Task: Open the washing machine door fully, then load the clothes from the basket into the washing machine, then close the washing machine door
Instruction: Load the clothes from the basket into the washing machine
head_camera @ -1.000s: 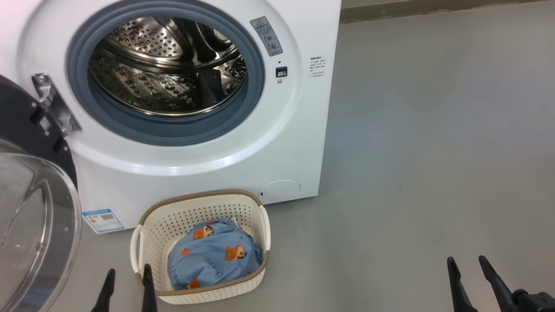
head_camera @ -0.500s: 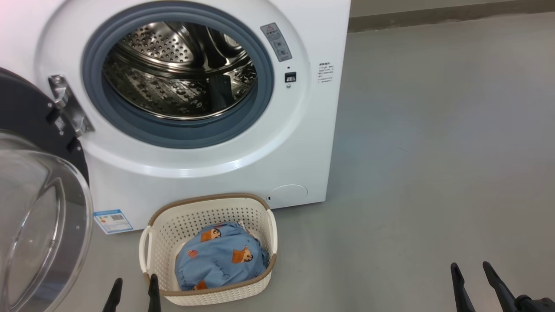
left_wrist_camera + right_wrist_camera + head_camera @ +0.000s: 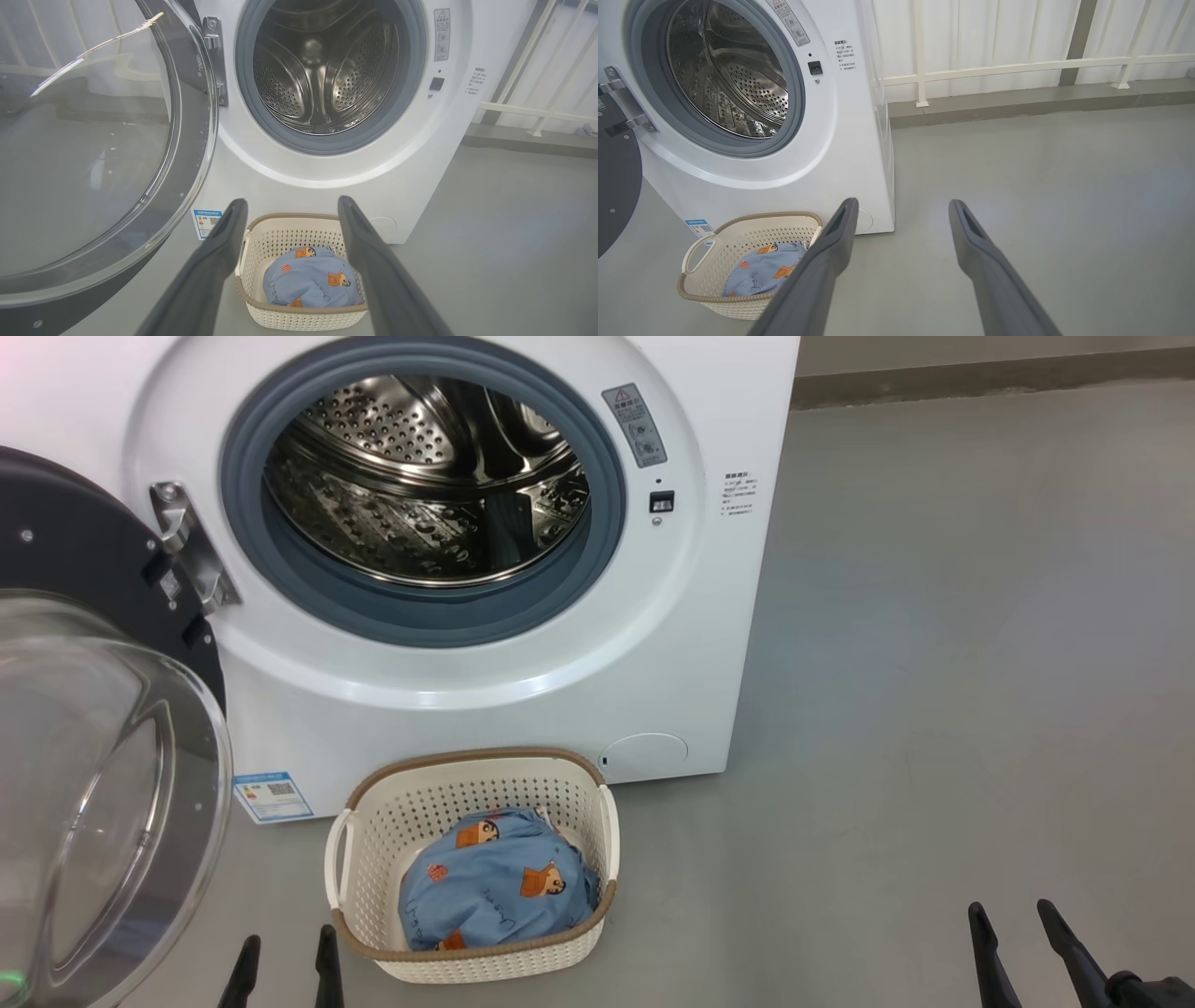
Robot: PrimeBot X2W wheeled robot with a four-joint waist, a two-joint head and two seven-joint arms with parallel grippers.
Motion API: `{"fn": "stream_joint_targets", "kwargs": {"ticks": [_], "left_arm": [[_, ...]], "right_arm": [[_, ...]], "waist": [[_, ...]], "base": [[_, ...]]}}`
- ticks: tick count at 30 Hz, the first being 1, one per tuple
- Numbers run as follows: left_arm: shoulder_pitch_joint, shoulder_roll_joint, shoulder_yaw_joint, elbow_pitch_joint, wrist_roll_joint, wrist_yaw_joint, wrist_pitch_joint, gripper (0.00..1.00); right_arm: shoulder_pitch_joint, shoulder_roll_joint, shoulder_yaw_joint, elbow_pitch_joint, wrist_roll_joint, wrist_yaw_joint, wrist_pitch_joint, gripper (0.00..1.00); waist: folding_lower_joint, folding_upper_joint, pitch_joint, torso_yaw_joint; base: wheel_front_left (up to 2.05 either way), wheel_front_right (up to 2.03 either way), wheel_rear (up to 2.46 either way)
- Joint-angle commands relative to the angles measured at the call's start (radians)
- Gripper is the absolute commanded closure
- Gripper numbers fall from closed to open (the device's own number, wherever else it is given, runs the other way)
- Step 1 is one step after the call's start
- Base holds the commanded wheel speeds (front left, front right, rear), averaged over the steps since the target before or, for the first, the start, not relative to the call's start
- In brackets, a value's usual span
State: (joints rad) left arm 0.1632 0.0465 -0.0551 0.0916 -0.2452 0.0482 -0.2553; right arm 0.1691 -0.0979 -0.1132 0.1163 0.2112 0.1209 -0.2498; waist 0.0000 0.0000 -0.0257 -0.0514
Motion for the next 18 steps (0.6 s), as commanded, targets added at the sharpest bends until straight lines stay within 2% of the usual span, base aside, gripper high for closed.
{"fn": "stream_joint_targets", "kwargs": {"ticks": [1,18], "left_arm": [[-0.042,0.004,0.033,-0.027,-0.004,0.004,-0.006,0.00],[-0.037,0.004,0.032,-0.024,-0.016,0.007,-0.006,0.00]], "right_arm": [[-0.022,-0.019,0.024,-0.023,-0.011,0.010,-0.012,0.00],[-0.018,-0.019,0.023,-0.021,-0.010,0.010,-0.012,0.00]], "waist": [[0.0000,0.0000,0.000,0.002],[0.0000,0.0000,-0.012,0.007]], "base": [[0.00,0.00,0.00],[0.00,0.00,0.00]]}}
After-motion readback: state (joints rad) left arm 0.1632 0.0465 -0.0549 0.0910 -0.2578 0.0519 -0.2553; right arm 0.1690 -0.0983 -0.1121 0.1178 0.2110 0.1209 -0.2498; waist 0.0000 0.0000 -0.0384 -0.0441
